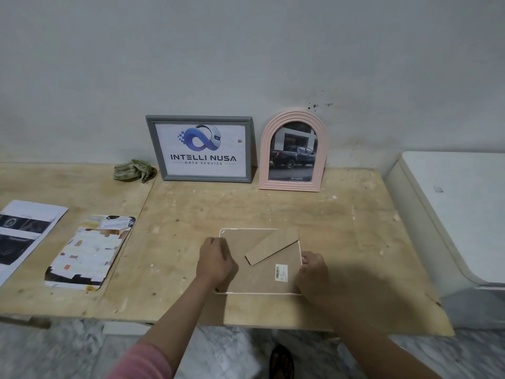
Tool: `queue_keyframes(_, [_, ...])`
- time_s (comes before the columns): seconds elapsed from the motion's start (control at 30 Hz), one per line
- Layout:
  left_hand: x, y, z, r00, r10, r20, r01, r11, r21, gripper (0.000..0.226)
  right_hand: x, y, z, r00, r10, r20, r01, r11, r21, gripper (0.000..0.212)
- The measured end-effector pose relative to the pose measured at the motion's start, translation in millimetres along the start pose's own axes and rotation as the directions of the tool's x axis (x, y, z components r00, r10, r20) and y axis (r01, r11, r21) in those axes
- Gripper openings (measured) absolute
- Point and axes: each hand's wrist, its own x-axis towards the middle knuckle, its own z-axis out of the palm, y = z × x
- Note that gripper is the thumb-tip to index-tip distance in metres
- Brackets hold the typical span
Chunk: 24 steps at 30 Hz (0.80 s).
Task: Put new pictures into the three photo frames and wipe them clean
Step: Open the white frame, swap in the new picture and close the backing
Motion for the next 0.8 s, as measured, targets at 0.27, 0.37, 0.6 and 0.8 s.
queue_keyframes(0.27, [36.3, 27.7, 1.2, 0.999, 0.007, 0.044, -0.020, 0.956, 0.292, 0.031, -5.9, -1.8, -13.5, 0.992, -0.076, 0.099, 0.091, 0.984, -0.153, 0.036])
queue_keyframes(0.37, [42.2, 30.5, -1.4, 0.996, -0.077, 0.040, 0.057, 0.927, 0.371, 0.036, -4.8, -1.5, -15.2, 0.990, -0.069, 0.127, 0.087, 0.986, -0.145, 0.047])
queue_keyframes(0.6, [48.0, 30.0, -4.1, 0.996, -0.071, 0.057, 0.047, 0.940, 0.337, 0.034, -5.8, -2.1, -13.8, 0.991, -0.072, 0.110, 0.087, 0.986, -0.139, 0.048])
queue_keyframes(0.8, [60.5, 34.3, -12.2, 0.982, -0.130, 0.134, 0.077, 0.937, 0.341, 0.034, -6.2, -6.4, -29.0, 0.924, -0.053, 0.378, 0.195, 0.917, -0.348, 0.095])
